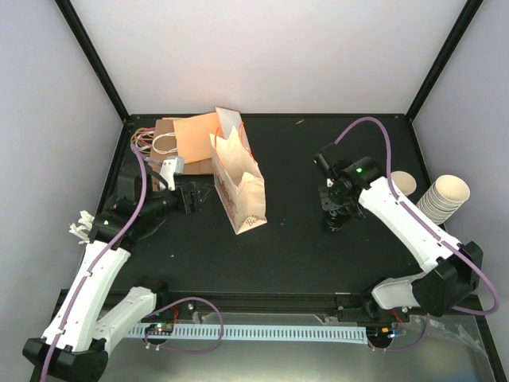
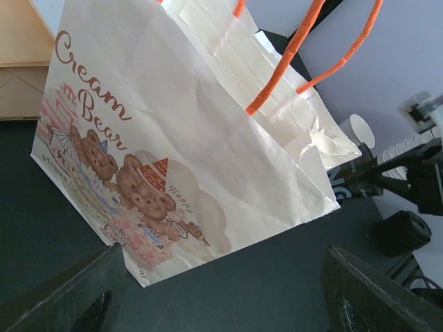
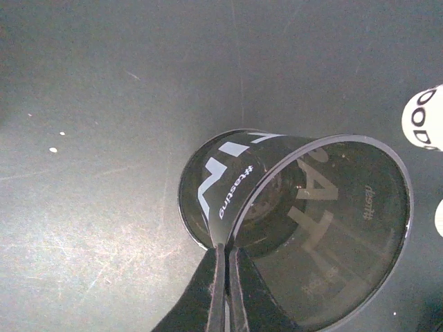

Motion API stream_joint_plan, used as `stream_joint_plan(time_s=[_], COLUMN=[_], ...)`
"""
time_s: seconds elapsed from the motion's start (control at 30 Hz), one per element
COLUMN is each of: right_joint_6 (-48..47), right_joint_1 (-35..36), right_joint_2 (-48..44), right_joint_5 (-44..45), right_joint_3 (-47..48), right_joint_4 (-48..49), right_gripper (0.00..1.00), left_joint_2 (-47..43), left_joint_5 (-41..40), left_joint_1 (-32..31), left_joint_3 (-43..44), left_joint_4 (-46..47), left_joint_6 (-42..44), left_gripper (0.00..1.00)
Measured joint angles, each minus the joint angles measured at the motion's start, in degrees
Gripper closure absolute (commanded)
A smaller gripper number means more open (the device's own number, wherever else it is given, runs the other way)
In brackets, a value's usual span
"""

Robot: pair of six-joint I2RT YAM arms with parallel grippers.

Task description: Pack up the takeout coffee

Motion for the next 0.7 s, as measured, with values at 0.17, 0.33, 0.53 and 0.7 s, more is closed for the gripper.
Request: stream_joint_plan(time_s=[0.17, 0.33, 0.53, 0.7], right_joint_6=[0.0, -0.1, -0.5, -1.8], right_joint_1=[0.7, 0.8, 3.4, 13.5], right_joint_2=[0.0, -0.1, -0.5, 0.0], right_joint_5=[0.5, 2.1, 2.4, 1.0], right_joint_3=[5.5, 8.7, 12.8, 20.0], right_joint_4=[-3.2, -6.0, -8.6, -10.0], right_gripper=[0.99, 0.99, 0.99, 0.99], left_joint_2=[0.0, 0.0, 0.0, 0.0], left_joint_5=[0.0, 0.0, 0.0, 0.0], left_joint_1=[0.0, 0.0, 0.0, 0.0], left_joint_3=[0.0, 0.0, 0.0, 0.0], left_joint_4=[0.0, 0.0, 0.0, 0.0], left_joint_6=[0.0, 0.0, 0.0, 0.0], left_gripper=[0.20, 0.20, 0.20, 0.20])
